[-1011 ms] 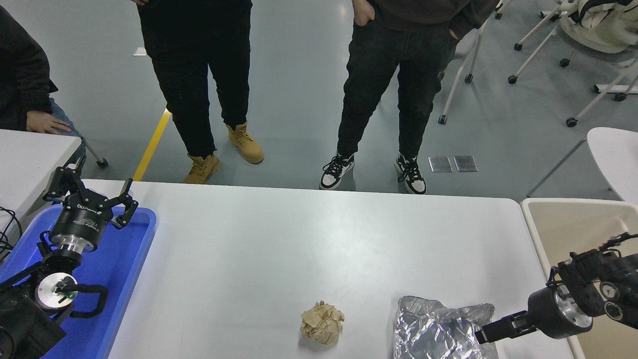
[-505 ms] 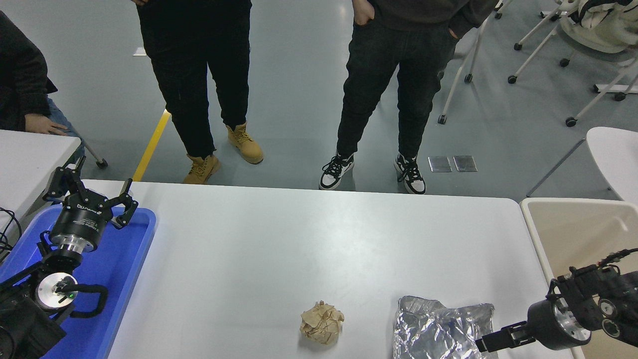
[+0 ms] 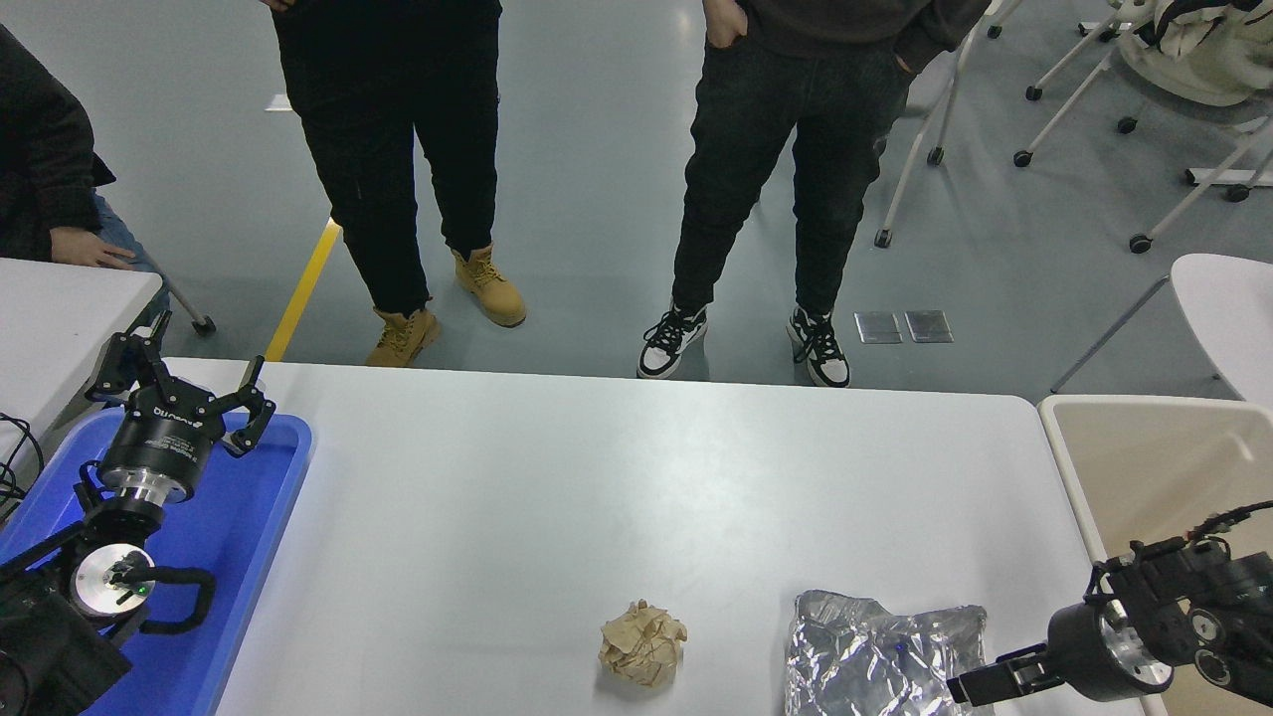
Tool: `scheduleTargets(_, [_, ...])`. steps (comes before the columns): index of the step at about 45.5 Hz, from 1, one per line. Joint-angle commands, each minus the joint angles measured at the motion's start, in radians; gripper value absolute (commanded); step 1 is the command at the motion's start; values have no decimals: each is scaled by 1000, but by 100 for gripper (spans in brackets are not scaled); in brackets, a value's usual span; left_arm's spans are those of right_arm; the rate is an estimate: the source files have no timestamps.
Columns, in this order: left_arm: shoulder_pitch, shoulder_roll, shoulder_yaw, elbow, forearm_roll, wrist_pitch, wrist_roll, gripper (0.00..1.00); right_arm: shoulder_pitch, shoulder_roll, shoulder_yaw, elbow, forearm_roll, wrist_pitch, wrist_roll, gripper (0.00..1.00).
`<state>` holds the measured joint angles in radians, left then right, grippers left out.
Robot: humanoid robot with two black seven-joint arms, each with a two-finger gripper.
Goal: Clean the table surface
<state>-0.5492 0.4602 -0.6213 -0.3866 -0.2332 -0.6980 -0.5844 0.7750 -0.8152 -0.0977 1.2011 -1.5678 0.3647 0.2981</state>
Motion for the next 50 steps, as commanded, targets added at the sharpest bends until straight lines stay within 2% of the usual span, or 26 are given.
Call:
scheduleTargets(1, [0,0,0,0,0,0,0,100,-13,8,0,-2,-52,-15,4,75])
scheduleTargets(8, [0,0,0,0,0,0,0,100,-13,21,0,-14,-60,-21,6,54])
scheduleTargets(18, [0,0,0,0,0,0,0,100,-11,28,0,-26,-72,-24,6,44])
scheduleTargets(27, [0,0,0,0,0,0,0,100,-13,28,0,-41,-75,-24,7,30])
scheduleTargets(38, [0,0,0,0,0,0,0,100,-14,28,0,-60,-81,-23,10,0])
scheduleTargets(50, [0,0,0,0,0,0,0,100,-14,28,0,-61,-81,-24,21,0])
